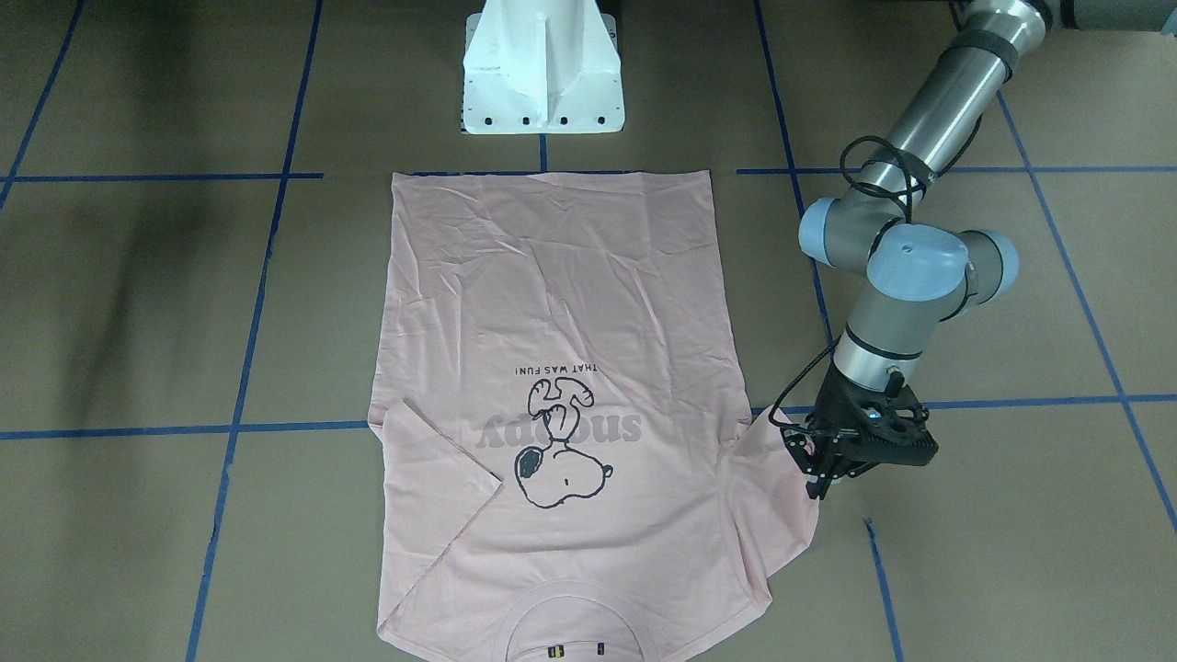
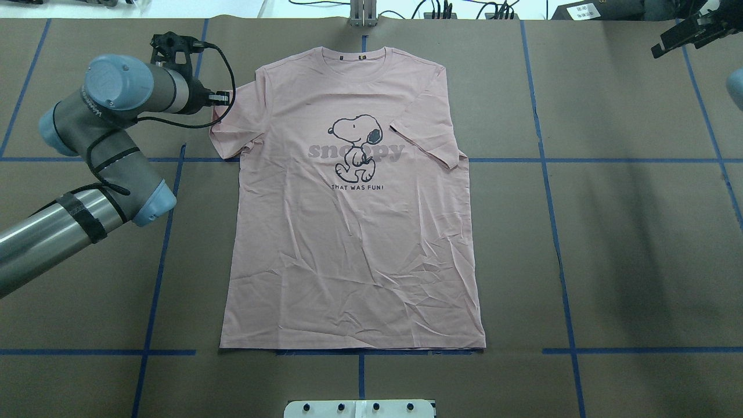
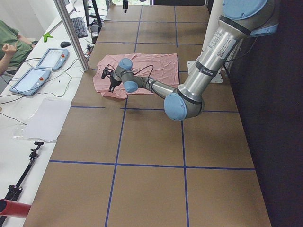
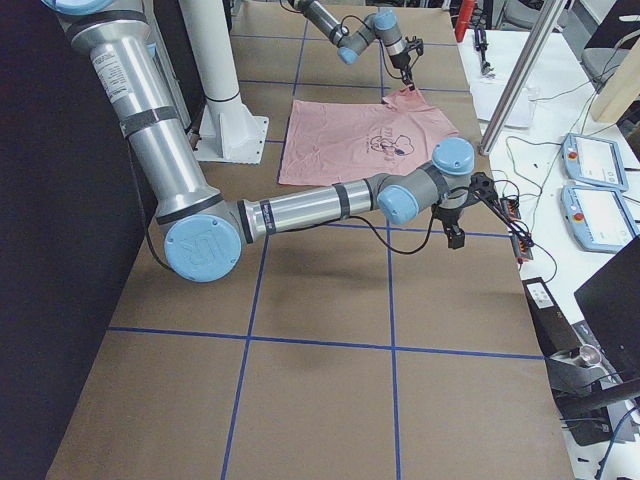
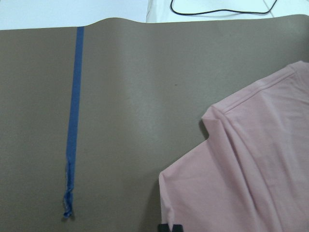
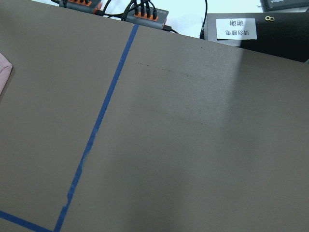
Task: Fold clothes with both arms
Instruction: 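Fold the sleeve nearest the left gripper inward with the left gripper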
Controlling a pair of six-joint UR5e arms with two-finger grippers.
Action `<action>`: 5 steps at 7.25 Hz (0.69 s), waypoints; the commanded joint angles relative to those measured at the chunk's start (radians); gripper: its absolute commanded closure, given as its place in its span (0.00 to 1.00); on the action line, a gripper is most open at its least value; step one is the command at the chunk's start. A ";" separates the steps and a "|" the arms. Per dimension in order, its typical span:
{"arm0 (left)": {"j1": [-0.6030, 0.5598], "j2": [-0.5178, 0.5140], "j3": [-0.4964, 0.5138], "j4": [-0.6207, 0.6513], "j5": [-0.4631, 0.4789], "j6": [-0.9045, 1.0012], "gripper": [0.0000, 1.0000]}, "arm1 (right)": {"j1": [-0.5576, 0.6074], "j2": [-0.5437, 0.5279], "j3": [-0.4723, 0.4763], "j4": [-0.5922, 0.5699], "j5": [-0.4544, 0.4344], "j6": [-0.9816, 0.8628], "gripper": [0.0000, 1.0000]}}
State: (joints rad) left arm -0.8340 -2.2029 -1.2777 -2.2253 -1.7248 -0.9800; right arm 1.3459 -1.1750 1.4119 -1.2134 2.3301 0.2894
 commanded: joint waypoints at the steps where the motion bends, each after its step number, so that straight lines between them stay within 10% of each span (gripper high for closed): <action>1: 0.050 -0.105 -0.026 0.140 0.002 -0.150 1.00 | 0.001 0.000 0.001 0.000 0.000 0.001 0.00; 4: 0.082 -0.185 0.062 0.159 0.011 -0.206 1.00 | -0.001 0.000 0.001 0.000 0.000 0.001 0.00; 5: 0.095 -0.222 0.111 0.157 0.013 -0.191 0.37 | -0.001 0.000 0.002 0.000 0.000 0.001 0.00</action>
State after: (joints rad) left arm -0.7523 -2.3809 -1.2247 -2.0682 -1.7143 -1.1742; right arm 1.3454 -1.1750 1.4125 -1.2134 2.3301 0.2899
